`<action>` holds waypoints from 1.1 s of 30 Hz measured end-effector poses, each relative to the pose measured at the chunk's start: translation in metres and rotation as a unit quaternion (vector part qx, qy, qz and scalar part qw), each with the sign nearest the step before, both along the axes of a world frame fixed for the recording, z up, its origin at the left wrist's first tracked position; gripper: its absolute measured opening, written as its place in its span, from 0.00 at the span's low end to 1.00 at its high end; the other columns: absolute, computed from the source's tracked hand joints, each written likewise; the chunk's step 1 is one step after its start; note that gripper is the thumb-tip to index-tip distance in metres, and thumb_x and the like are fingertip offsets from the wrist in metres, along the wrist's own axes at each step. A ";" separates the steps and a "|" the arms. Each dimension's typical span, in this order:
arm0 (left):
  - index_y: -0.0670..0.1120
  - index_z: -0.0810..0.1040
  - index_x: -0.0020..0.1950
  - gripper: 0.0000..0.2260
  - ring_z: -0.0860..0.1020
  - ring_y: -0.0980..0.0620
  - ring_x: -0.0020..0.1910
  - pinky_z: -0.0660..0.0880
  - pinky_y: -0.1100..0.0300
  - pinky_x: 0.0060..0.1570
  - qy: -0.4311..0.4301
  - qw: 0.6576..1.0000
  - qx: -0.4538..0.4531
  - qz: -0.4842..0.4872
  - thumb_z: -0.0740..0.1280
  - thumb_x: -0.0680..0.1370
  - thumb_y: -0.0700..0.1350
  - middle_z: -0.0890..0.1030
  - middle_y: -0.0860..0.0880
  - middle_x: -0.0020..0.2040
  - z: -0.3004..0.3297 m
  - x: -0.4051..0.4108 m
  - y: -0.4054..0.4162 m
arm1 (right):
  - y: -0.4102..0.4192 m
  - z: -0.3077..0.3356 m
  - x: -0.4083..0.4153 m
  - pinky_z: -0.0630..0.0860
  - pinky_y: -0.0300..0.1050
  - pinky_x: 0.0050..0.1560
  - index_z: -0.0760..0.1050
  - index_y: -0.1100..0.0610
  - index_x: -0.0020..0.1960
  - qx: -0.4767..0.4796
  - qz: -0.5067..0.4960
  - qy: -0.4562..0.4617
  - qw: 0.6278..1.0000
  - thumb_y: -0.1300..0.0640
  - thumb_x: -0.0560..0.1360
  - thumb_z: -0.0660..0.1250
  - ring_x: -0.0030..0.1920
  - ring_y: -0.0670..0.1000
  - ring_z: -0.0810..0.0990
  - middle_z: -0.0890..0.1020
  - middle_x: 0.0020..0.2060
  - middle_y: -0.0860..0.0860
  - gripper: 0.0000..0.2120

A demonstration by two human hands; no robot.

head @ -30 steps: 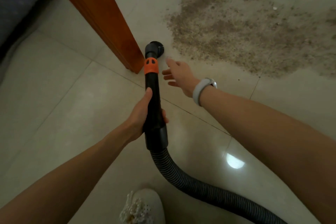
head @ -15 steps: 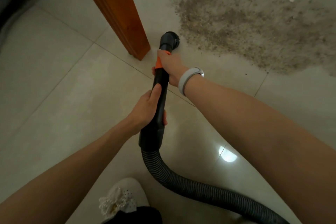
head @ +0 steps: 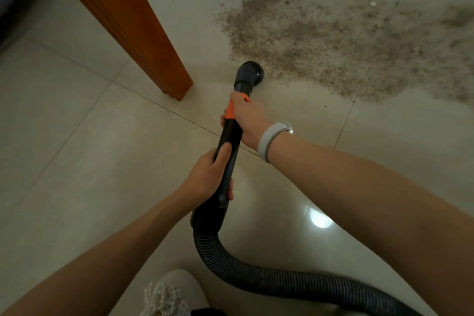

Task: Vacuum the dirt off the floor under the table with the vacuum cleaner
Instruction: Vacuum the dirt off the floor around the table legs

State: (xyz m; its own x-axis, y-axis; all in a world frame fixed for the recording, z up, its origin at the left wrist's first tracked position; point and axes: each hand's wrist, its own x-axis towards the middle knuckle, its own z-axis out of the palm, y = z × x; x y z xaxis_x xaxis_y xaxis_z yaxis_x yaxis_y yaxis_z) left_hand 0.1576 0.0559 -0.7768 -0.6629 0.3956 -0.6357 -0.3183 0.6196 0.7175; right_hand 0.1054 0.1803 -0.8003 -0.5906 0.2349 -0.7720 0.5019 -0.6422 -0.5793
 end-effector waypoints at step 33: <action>0.42 0.70 0.48 0.17 0.77 0.49 0.24 0.75 0.58 0.27 0.035 0.978 -0.036 -0.201 0.54 0.82 0.55 0.77 0.46 0.29 0.010 0.027 0.077 | 0.094 0.011 0.083 0.79 0.49 0.40 0.68 0.59 0.50 0.001 -0.121 -0.035 0.992 0.51 0.80 0.59 0.29 0.53 0.76 0.76 0.20 0.53 0.10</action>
State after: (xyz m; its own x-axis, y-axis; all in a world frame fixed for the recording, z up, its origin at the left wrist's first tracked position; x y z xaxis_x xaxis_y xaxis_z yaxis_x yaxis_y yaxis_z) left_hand 0.1843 0.1330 -0.7667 -0.5059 0.5890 -0.6302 0.0097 0.7344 0.6786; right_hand 0.1885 0.2738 -0.7897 -0.4616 0.3653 -0.8084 0.3729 -0.7469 -0.5505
